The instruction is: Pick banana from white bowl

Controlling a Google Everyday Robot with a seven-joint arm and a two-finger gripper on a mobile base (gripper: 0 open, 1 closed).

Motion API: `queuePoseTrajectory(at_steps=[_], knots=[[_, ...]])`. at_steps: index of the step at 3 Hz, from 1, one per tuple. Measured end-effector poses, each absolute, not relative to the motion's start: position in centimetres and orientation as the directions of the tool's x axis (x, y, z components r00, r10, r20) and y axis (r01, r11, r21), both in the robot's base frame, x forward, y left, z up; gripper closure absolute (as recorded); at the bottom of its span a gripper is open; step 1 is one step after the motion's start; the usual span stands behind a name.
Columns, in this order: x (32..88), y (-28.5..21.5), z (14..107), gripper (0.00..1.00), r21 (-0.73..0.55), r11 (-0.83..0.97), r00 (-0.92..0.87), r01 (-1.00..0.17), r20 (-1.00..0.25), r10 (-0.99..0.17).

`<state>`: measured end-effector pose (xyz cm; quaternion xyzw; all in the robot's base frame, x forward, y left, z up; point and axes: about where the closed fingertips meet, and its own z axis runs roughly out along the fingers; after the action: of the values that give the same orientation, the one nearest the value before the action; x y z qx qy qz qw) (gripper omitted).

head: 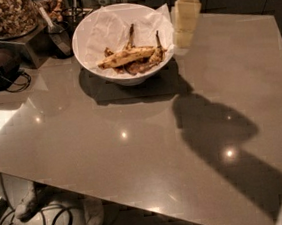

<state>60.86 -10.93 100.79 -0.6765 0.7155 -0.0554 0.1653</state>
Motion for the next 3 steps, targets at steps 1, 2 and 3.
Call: queuePoseTrajectory(at_steps=[1,2,3], knots=[[62.2,-9.5,102.0,0.0,-0.349,0.077,-0.009,-0.934,-0.193,-0.981],[63.9,-7.5,101.2,0.0,-0.34,0.053,0.025,-0.939,-0.22,-0.975],[66.1,-5.0,100.4,0.0,-0.336,-0.003,0.072,-0.942,-0.193,-0.979]])
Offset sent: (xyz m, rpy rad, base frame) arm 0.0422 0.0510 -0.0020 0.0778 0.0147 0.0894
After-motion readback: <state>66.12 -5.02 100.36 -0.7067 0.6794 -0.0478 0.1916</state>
